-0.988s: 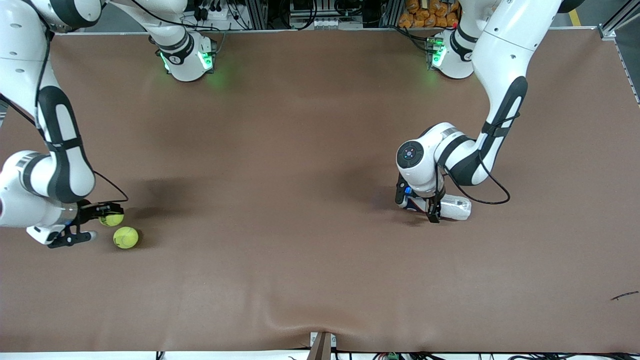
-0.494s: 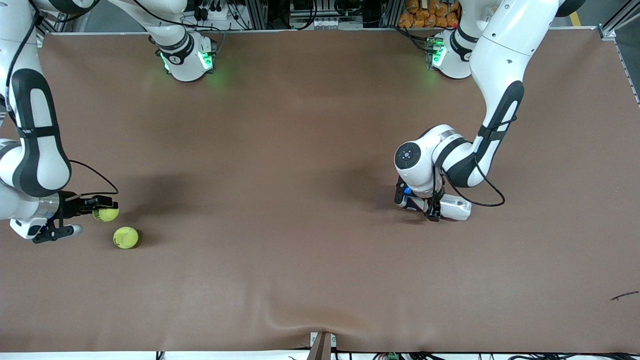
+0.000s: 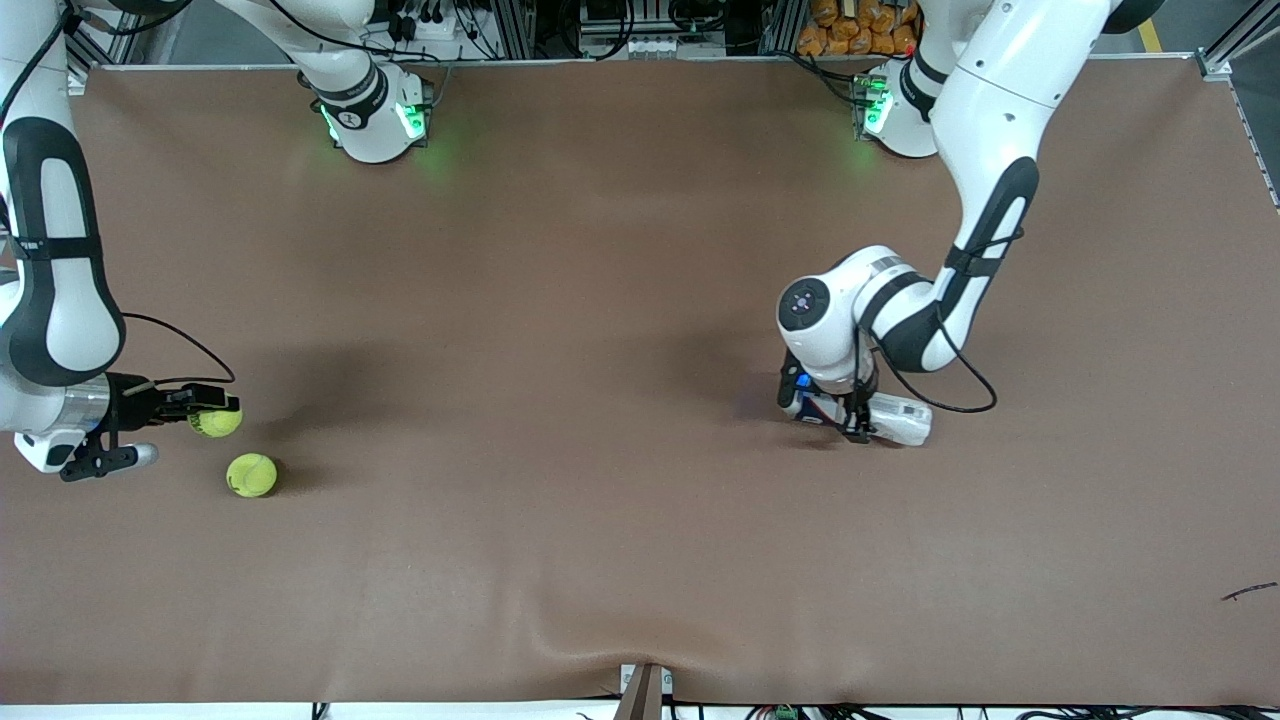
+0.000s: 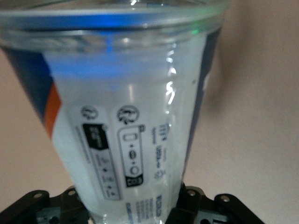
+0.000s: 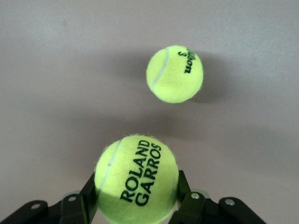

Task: Insert tennis ball vertically with right arm
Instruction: 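Move the upright tube with the left gripper while the right gripper carries the ball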

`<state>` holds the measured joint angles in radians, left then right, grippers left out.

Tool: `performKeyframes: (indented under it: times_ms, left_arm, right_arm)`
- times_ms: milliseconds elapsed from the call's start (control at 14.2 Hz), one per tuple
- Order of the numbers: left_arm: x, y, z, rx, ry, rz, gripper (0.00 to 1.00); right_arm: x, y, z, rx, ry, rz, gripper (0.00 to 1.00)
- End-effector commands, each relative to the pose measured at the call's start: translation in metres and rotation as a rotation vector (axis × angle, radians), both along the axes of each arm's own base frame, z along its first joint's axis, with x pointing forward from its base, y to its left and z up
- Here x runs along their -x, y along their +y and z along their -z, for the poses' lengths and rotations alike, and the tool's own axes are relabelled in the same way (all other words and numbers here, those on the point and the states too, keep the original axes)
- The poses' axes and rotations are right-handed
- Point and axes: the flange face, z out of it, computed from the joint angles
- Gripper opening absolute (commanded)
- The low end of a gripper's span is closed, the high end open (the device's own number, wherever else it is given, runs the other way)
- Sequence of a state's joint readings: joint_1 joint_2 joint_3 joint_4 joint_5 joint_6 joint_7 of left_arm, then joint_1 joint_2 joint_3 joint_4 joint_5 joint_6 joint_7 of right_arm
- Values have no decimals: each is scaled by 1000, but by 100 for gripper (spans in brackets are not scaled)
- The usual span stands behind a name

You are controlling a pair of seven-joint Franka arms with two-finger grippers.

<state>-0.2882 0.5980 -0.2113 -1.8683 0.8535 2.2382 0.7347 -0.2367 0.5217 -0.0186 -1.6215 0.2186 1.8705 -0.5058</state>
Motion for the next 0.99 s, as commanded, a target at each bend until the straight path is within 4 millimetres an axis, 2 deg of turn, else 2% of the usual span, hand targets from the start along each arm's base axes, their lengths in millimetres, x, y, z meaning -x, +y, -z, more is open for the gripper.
performKeyframes:
  times_ms: [0, 282, 353, 494, 635, 706, 918]
  left_arm:
    - [1, -62, -47, 99, -98, 10, 57]
    - [2, -144, -108, 347, -191, -162, 58]
    - [0, -157, -121, 407, -195, -214, 58]
    - [8, -192, -143, 538, -193, -299, 59]
    - [18, -216, -155, 691, -213, -394, 59]
    - [26, -232, -152, 782, -216, -445, 59]
    - [38, -262, -139, 1026, -203, -565, 59]
  right_arm:
    - [1, 18, -27, -9, 16, 46, 10]
    - [0, 51, -58, 13, 26, 96, 11]
    - [0, 58, -63, 19, 29, 114, 10]
    - [-1, 75, -76, 32, 31, 147, 11]
    - [-1, 89, -87, 45, 49, 209, 11]
    - [-3, 99, -96, 39, 51, 232, 11]
    - [-10, 126, -121, 48, 61, 281, 11]
